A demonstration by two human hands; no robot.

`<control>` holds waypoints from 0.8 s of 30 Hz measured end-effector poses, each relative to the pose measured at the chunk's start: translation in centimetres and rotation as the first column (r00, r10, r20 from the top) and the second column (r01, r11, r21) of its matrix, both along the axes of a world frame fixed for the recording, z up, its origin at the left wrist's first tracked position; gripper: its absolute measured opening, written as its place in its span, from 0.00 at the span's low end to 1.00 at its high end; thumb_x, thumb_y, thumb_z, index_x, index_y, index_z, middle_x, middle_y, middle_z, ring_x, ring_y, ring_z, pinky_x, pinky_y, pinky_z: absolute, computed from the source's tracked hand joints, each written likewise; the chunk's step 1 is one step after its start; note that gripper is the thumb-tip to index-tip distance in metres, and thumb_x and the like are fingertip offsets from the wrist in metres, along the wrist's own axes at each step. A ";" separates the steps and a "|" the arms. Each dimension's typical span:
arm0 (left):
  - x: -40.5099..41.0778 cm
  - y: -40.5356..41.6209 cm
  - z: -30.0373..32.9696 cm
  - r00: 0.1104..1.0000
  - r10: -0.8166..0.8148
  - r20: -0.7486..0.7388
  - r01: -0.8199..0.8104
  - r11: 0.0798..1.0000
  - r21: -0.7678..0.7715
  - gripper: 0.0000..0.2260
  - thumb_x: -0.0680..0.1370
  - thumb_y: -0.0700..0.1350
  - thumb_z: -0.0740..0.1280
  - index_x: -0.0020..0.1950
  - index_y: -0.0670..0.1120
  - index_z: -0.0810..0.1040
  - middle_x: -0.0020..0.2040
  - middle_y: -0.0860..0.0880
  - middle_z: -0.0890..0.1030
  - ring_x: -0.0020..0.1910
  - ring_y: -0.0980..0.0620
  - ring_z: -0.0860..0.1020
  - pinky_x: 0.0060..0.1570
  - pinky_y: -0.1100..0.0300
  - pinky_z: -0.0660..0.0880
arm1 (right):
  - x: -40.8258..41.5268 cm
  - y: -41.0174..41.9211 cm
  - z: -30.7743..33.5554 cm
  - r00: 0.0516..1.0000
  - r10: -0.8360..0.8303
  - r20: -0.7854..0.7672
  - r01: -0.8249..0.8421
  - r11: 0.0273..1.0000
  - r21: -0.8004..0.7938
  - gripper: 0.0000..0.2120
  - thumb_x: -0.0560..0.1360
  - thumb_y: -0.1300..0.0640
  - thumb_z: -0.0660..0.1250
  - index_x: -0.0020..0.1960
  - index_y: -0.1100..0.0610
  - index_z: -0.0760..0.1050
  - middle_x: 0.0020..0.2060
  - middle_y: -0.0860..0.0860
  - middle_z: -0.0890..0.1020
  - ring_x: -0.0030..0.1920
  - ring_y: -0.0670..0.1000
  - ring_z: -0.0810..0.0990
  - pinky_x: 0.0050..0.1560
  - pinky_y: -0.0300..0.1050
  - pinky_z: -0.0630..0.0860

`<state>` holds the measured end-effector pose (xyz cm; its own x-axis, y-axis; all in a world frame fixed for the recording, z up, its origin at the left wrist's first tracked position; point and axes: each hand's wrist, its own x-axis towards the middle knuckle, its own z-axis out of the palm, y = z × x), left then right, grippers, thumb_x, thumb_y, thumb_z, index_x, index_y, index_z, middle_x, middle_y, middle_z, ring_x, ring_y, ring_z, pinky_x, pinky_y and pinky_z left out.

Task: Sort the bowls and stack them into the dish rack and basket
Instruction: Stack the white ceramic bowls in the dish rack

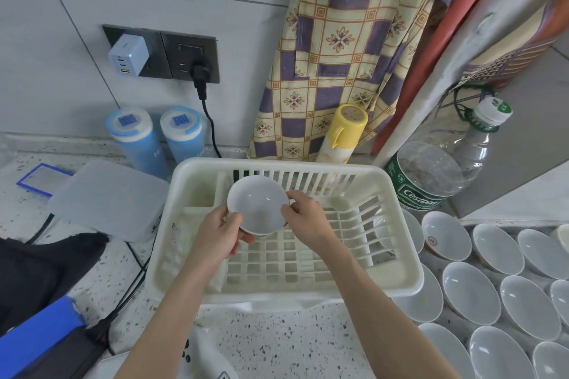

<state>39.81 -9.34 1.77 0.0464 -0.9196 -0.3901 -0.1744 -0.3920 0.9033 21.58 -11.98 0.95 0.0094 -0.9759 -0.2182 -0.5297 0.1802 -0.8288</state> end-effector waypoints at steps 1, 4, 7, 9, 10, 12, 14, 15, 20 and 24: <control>0.0 0.0 0.0 1.000 -0.020 0.000 0.020 1.000 0.015 0.10 0.79 0.42 0.57 0.56 0.49 0.75 0.34 0.46 0.85 0.19 0.56 0.69 0.20 0.66 0.66 | 0.1 -0.1 0.0 1.000 -0.008 -0.030 0.007 1.000 -0.007 0.08 0.77 0.60 0.60 0.53 0.53 0.75 0.28 0.51 0.75 0.23 0.44 0.67 0.24 0.36 0.63; -0.1 0.0 -0.1 0.998 -0.068 0.007 0.068 0.997 0.037 0.10 0.80 0.48 0.59 0.61 0.54 0.72 0.38 0.50 0.87 0.20 0.56 0.71 0.20 0.67 0.66 | 0.3 -0.3 0.0 0.996 -0.055 -0.067 0.055 0.998 -0.002 0.13 0.76 0.62 0.58 0.56 0.55 0.76 0.28 0.51 0.74 0.26 0.49 0.68 0.26 0.41 0.64; -0.1 0.0 -0.6 1.000 -0.024 0.017 0.024 0.999 -0.037 0.16 0.81 0.52 0.60 0.70 0.60 0.68 0.42 0.50 0.87 0.20 0.57 0.74 0.19 0.67 0.66 | 0.5 -0.4 -0.3 0.994 -0.061 -0.095 0.063 0.998 0.022 0.14 0.75 0.62 0.58 0.58 0.58 0.76 0.32 0.56 0.79 0.29 0.52 0.72 0.29 0.43 0.67; 0.1 0.1 -1.1 0.995 -0.007 0.104 0.016 0.997 -0.080 0.22 0.81 0.55 0.61 0.75 0.60 0.64 0.42 0.51 0.86 0.21 0.58 0.75 0.20 0.68 0.68 | 0.6 -0.5 -0.5 0.991 -0.072 -0.116 0.077 0.996 0.036 0.15 0.75 0.62 0.57 0.59 0.57 0.76 0.33 0.56 0.81 0.29 0.52 0.73 0.28 0.42 0.67; 0.1 0.2 -1.4 0.987 -0.012 0.160 0.029 0.994 -0.102 0.24 0.81 0.55 0.62 0.76 0.59 0.63 0.41 0.52 0.86 0.23 0.59 0.77 0.22 0.67 0.70 | 0.6 -0.6 -0.6 0.990 -0.076 -0.121 0.083 0.995 0.047 0.15 0.75 0.62 0.57 0.60 0.57 0.76 0.35 0.57 0.82 0.29 0.52 0.74 0.28 0.41 0.68; 0.4 0.3 -1.8 0.968 -0.031 0.249 0.067 0.989 -0.135 0.24 0.80 0.53 0.63 0.76 0.57 0.64 0.41 0.52 0.85 0.34 0.61 0.81 0.31 0.61 0.77 | 0.8 -0.6 -0.7 0.989 -0.089 -0.120 0.098 0.993 0.068 0.16 0.76 0.62 0.57 0.61 0.57 0.75 0.39 0.59 0.84 0.30 0.52 0.76 0.27 0.41 0.69; 0.5 0.4 -1.9 0.948 -0.036 0.316 0.084 0.987 -0.138 0.25 0.79 0.54 0.65 0.76 0.56 0.65 0.41 0.52 0.84 0.41 0.58 0.82 0.41 0.57 0.78 | 0.9 -0.7 -0.8 0.987 -0.091 -0.130 0.102 0.992 0.075 0.15 0.76 0.62 0.57 0.61 0.57 0.75 0.39 0.59 0.84 0.27 0.50 0.73 0.25 0.39 0.67; 0.5 0.4 -1.9 0.939 -0.031 0.343 0.084 0.986 -0.141 0.26 0.79 0.53 0.65 0.76 0.56 0.65 0.41 0.53 0.83 0.42 0.58 0.81 0.43 0.58 0.76 | 0.9 -0.7 -0.9 0.986 -0.087 -0.142 0.099 0.992 0.079 0.15 0.76 0.61 0.57 0.60 0.57 0.75 0.39 0.59 0.83 0.26 0.49 0.72 0.25 0.39 0.66; 0.1 0.6 -1.7 0.874 -0.041 0.484 0.143 0.974 -0.176 0.25 0.79 0.49 0.67 0.75 0.53 0.67 0.36 0.60 0.77 0.35 0.65 0.74 0.32 0.70 0.66 | 1.2 -0.7 -1.3 0.975 -0.047 -0.219 0.070 0.993 0.099 0.15 0.76 0.60 0.57 0.61 0.57 0.75 0.37 0.55 0.82 0.28 0.50 0.73 0.28 0.40 0.66; 0.2 0.5 -1.6 0.834 -0.059 0.549 0.165 0.975 -0.146 0.21 0.79 0.48 0.67 0.72 0.51 0.71 0.36 0.60 0.75 0.34 0.64 0.72 0.31 0.67 0.66 | 1.3 -0.7 -1.5 0.966 -0.051 -0.255 0.079 0.992 0.103 0.16 0.76 0.60 0.57 0.62 0.56 0.74 0.37 0.54 0.82 0.29 0.49 0.74 0.29 0.41 0.67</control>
<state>39.98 -8.83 0.17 0.0921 -0.9826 -0.1611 -0.6859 -0.1798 0.7052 22.86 -12.65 -0.58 -0.1222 -0.9421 -0.3123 -0.7026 0.3043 -0.6432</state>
